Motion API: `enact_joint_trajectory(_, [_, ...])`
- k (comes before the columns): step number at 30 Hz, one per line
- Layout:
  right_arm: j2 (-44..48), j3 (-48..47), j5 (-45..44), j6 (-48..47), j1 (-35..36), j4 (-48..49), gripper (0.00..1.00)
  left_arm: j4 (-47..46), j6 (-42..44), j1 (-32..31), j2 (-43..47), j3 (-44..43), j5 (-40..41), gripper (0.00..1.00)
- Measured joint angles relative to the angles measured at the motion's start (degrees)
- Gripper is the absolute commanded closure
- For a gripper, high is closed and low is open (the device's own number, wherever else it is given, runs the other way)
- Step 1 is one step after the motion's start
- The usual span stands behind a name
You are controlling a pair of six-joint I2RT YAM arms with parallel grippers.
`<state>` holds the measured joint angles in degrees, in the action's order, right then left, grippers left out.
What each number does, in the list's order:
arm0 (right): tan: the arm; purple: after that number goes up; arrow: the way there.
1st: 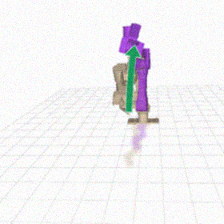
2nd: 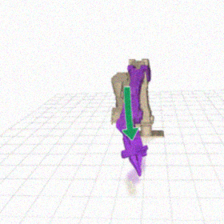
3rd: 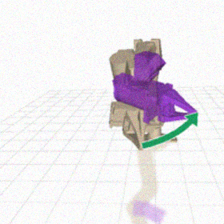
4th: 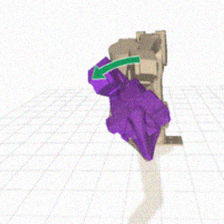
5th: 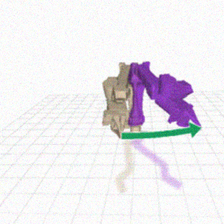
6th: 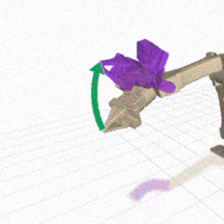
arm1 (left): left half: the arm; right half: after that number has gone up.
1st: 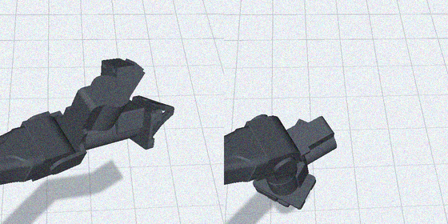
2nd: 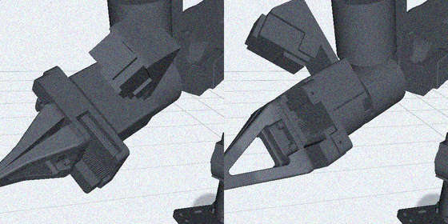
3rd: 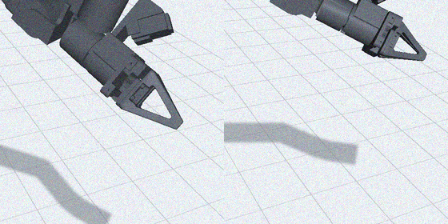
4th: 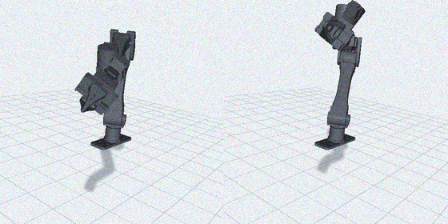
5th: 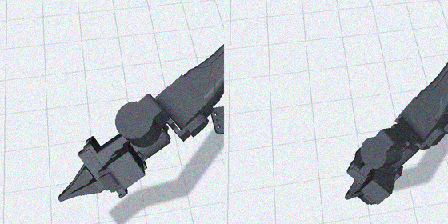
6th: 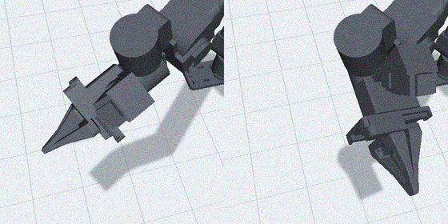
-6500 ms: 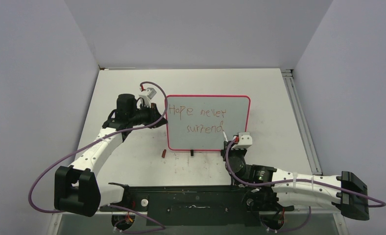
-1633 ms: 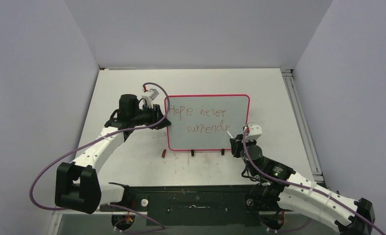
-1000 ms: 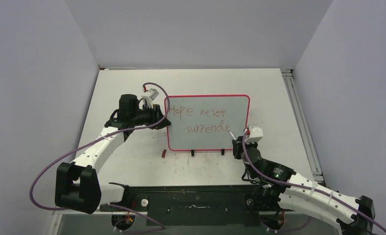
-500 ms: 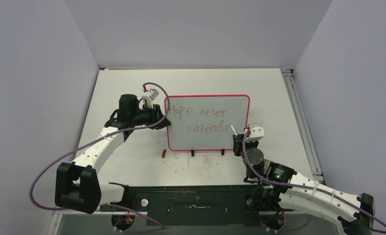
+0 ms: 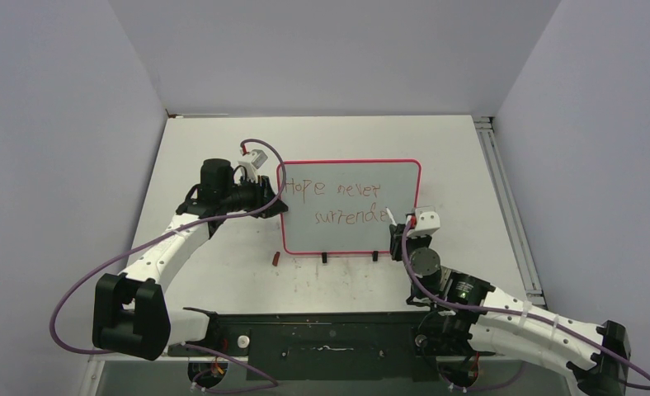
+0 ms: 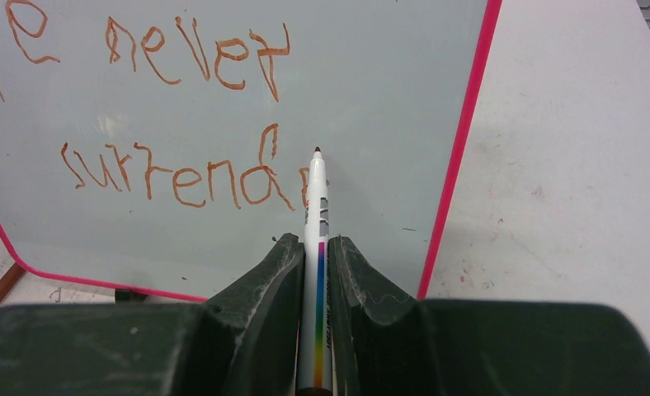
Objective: Write a sentence on the whiteboard
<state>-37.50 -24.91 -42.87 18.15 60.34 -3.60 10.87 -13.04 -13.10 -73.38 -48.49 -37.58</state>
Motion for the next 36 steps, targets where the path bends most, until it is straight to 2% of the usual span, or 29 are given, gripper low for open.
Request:
enact_joint_trajectory(22, [-3.6, 0.0, 0.4, -0.9, -2.1, 1.0, 0.95, 0.0, 0.0, 0.0, 0.0, 0.0, 0.0, 0.7])
enact_joint_trajectory(36, [-1.6, 0.0, 0.2, 3.3, -2.2, -3.0, 0.95, 0.0, 0.0, 0.0, 0.0, 0.0, 0.0, 0.7])
